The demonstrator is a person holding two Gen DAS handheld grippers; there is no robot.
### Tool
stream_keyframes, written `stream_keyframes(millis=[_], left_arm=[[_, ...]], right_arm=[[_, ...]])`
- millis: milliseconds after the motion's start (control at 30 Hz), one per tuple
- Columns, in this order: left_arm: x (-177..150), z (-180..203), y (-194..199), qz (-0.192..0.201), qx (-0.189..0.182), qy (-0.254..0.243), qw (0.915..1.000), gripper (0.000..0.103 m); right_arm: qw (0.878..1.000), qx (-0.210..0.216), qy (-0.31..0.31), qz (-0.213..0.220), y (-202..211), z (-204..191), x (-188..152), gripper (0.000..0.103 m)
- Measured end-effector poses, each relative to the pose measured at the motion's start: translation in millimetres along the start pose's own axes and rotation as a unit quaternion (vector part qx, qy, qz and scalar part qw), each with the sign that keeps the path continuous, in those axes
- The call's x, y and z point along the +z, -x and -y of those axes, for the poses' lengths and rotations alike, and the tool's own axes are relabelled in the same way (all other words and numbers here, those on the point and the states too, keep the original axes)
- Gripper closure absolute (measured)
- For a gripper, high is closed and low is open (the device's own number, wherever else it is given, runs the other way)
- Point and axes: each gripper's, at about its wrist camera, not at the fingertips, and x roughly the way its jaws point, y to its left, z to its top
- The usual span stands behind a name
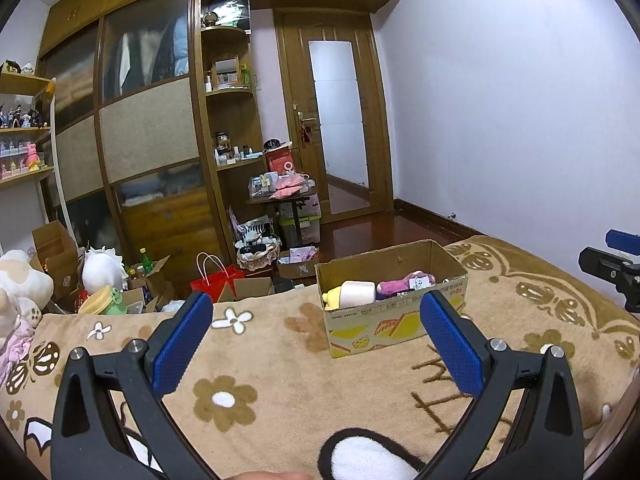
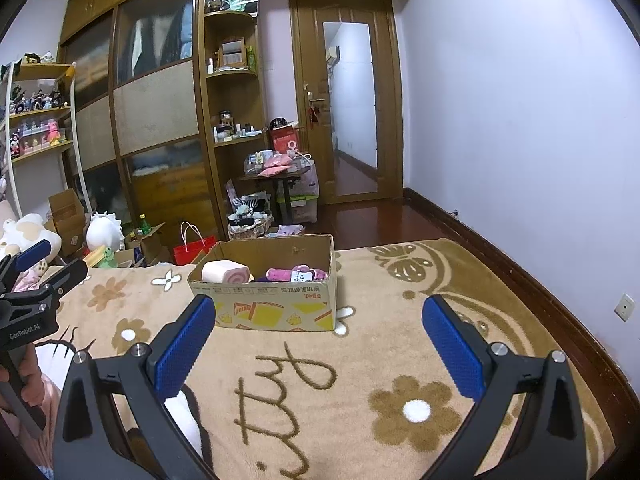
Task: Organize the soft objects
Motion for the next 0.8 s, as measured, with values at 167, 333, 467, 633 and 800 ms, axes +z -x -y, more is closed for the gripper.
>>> stream_keyframes(millis=[167, 333, 467, 633, 800], left_arm=[[-3.4, 1.4, -2.1, -0.004, -0.003, -0.004, 1.0, 0.001], [-5.8, 2.4, -4.1, -0.007, -0.002, -0.006, 1.0, 0.001], [-6.1, 1.8, -4.2, -0.007, -0.001, -0.006, 1.0, 0.001], [-7.0, 0.0, -4.8, -0.006, 0.005, -0.005, 1.0, 0.001], [-6.8, 0.0, -4.9, -0.006, 0.005, -0.004, 1.0, 0.001]], right_arm=[[1.0, 0.0, 0.0, -0.001, -0.6, -0.4, -0.1, 0.0], [1.0, -0.001, -0.001, -0.001, -1.3, -0.9, -3.2, 0.0], [1.0, -0.002, 0.0, -0.003, -1.4, -0.7, -2.5, 0.0], [1.0, -0.004, 0.0, -0.003, -0.8, -1.8, -5.0, 0.0], [1.0, -0.004, -0.001, -0.004, -0.4, -2.1, -5.7, 0.0]])
